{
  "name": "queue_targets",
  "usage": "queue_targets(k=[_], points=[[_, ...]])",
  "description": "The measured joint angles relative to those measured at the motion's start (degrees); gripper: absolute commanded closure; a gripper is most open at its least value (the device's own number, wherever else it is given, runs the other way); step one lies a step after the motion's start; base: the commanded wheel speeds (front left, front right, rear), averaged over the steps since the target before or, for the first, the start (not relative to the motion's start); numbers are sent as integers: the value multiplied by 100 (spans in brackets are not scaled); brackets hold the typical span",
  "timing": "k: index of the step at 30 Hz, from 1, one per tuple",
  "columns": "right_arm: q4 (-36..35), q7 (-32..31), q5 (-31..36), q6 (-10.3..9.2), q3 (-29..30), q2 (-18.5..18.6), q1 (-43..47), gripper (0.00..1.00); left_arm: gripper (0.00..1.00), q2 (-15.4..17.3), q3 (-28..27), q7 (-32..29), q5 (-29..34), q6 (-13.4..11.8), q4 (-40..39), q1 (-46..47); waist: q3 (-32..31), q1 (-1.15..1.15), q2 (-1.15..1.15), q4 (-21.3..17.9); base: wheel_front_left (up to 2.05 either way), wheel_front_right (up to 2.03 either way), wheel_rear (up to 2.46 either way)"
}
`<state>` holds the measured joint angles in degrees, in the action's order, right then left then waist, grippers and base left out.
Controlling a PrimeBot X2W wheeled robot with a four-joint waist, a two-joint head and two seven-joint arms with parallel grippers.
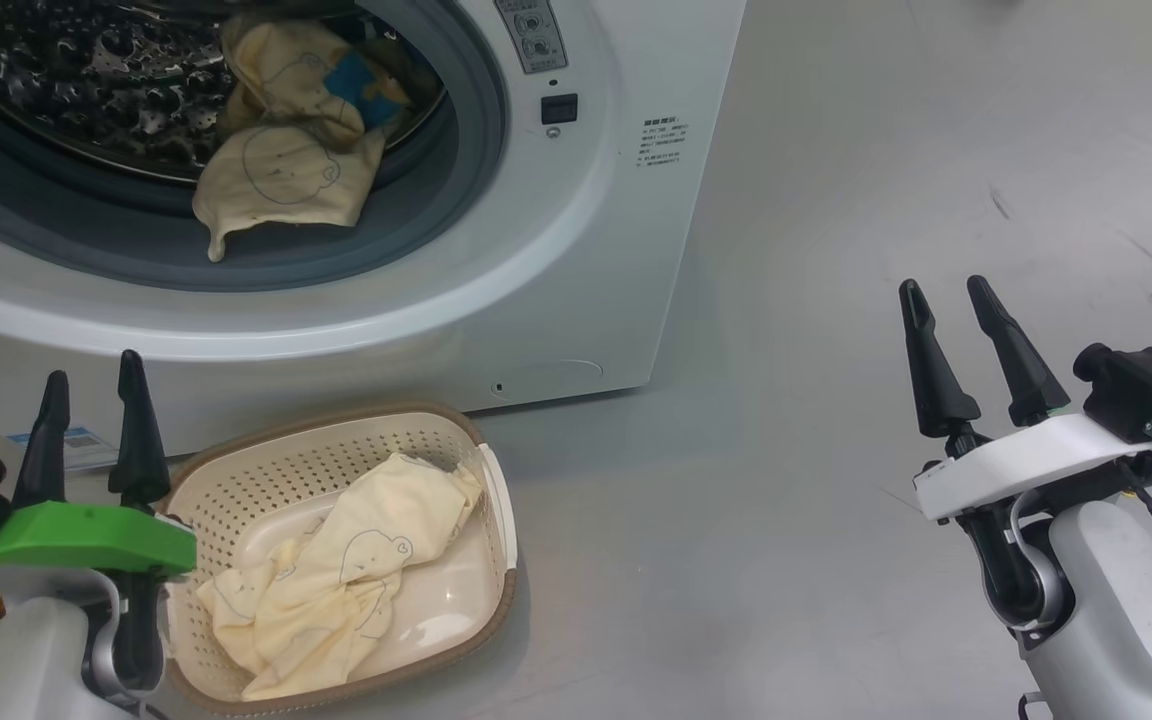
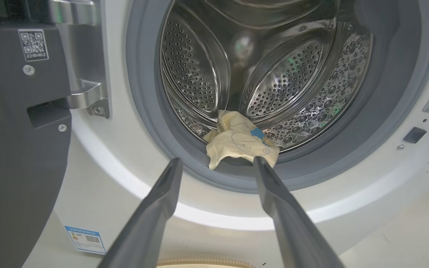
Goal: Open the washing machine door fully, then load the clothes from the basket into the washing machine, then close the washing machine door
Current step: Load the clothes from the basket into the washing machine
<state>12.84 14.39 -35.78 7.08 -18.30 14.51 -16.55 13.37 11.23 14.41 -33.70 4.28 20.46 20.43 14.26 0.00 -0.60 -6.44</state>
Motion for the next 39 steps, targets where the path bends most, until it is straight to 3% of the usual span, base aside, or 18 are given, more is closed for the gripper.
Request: queue_targets(k=[39], points=[[-320, 0, -1, 0, -26, 135, 219, 0, 0, -249, -374, 0, 197, -74, -981, -916, -205, 0, 0, 170, 0, 0, 0]])
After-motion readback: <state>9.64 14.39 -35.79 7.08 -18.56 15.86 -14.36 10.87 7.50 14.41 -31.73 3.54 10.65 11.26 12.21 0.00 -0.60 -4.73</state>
